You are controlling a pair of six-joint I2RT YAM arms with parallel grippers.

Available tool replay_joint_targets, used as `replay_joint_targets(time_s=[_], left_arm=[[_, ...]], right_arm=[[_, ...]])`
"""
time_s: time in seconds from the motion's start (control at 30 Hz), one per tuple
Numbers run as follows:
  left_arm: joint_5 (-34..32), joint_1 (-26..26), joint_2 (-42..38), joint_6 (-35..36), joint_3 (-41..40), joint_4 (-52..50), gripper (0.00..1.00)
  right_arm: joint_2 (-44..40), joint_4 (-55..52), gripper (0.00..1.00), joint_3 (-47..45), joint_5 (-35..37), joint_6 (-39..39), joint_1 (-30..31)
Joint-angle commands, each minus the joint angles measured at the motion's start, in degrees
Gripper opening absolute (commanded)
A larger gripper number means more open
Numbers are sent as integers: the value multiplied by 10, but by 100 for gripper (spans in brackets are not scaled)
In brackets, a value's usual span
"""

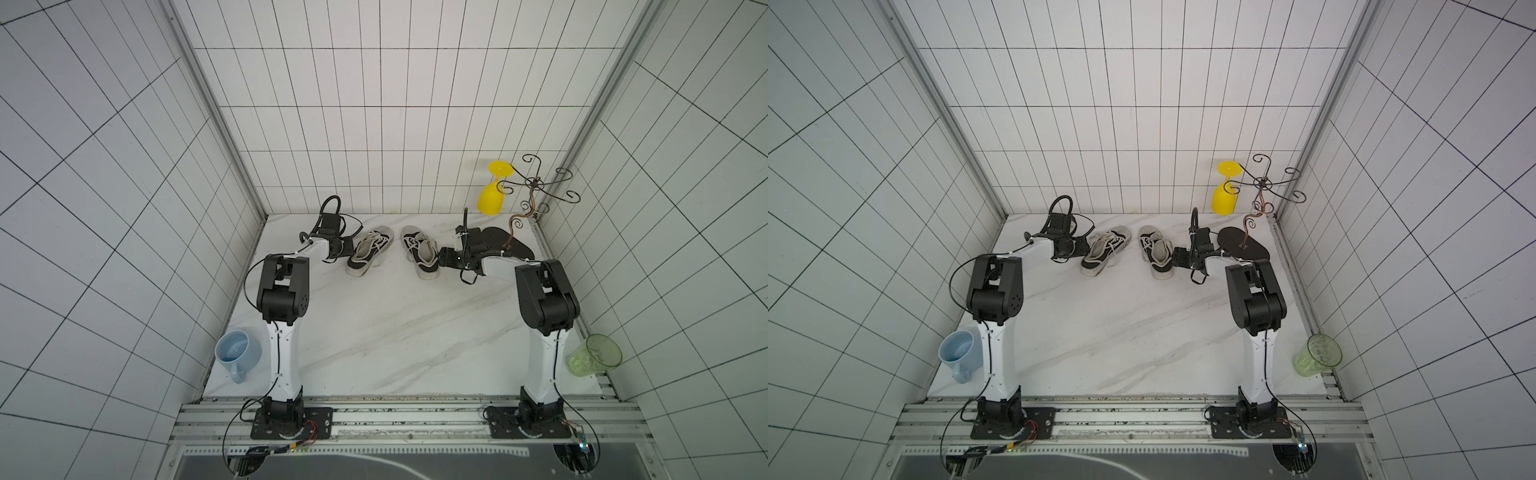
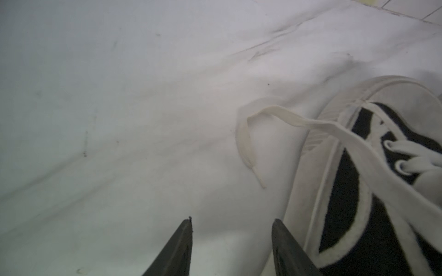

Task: Insert the insole into the shoe
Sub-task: Reset both arms

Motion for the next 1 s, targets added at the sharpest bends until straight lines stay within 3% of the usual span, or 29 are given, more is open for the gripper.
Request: replay_joint_targets(time_s=[0.0, 0.13, 0.2, 0.37, 0.5, 0.53, 0.57, 0.6, 0.7, 0.77, 0.8, 0.9, 0.97], left_arm=[[80, -29, -16, 11, -32, -13, 51], [80, -46, -38, 5, -71, 17, 50], [49, -49, -43, 7, -73, 11, 51], [20, -7, -90, -9, -112, 41, 51], [-10, 13, -168, 1, -168, 73, 61], [-24, 14, -199, 1, -198, 90, 72], [-37, 14, -229, 0, -230, 108, 93], [-55, 13, -266, -3, -271, 133, 97], [-137, 13, -396, 6, -429, 264, 97], [-181, 14, -470, 43, -537, 372, 98], [-204, 14, -492, 68, -584, 425, 98], [-267, 17, -515, 78, -648, 439, 98], [-279, 17, -512, 79, -679, 473, 98]], right_arm=[[3, -15, 72, 33, -50, 8, 27], [0, -10, 73, 28, -41, 11, 32], [-5, -12, 74, 27, -33, 5, 32], [-60, -16, 76, -13, -4, -1, 7], [-147, -14, 84, -69, 37, -37, -4], [-176, -15, 90, -87, 51, -44, -5], [-202, -14, 99, -106, 60, -45, -7], [-235, -10, 99, -130, 69, -47, -12], [-329, 31, 99, -213, 125, -90, -38], [-398, 112, 99, -302, 165, -123, -65], [-430, 168, 99, -355, 178, -144, -81], [-480, 332, 99, -488, 208, -189, -114], [-470, 357, 99, -514, 208, -184, -140]])
